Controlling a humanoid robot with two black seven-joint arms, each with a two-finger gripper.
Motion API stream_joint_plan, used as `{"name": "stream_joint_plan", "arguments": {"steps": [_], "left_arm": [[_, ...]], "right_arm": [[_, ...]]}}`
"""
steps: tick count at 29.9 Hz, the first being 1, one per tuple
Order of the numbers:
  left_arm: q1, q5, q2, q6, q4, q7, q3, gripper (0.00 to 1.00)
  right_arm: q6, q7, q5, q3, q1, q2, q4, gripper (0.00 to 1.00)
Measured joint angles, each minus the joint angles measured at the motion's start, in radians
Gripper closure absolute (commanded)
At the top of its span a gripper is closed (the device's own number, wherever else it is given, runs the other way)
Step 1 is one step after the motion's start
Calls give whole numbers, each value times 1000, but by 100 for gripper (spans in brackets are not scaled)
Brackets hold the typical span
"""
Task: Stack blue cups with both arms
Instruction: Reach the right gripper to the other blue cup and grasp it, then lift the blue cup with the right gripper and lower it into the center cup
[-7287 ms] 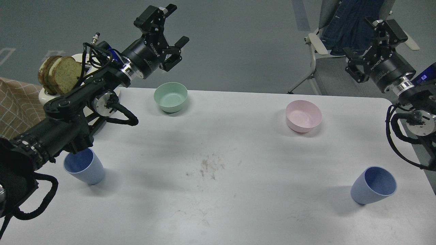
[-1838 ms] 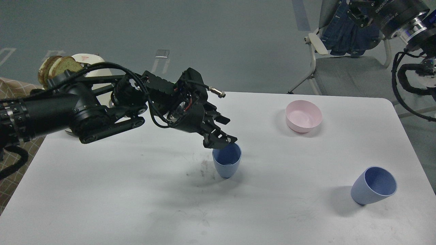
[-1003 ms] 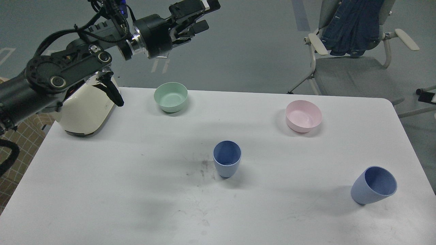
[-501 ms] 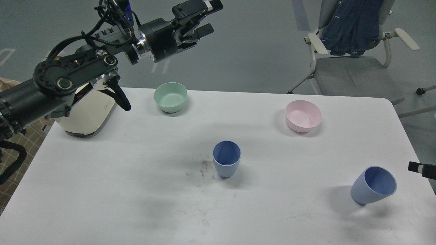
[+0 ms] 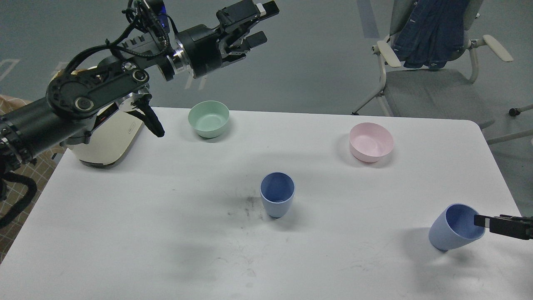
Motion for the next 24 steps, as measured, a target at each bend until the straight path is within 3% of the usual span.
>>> {"name": "stream_joint_plan", "arguments": {"steps": [2, 4, 7, 18, 24], "left_arm": [[0, 0, 0, 0, 0, 0, 0, 4], [0, 0, 1, 0, 0, 0, -1, 4], [0, 1, 2, 0, 0, 0, -1, 4], [2, 2, 2, 1, -2, 0, -3, 4], [2, 1, 3, 1, -2, 0, -3, 4]], "right_arm": [[0, 0, -1, 0, -9, 12, 0, 65], [-1, 0, -2, 0, -15, 24, -3, 84], [-1, 0, -4, 1, -21, 30, -10, 100], [5, 0, 3, 23, -3, 12, 11, 100], [40, 0, -16, 68, 174, -47, 55, 100]]}}
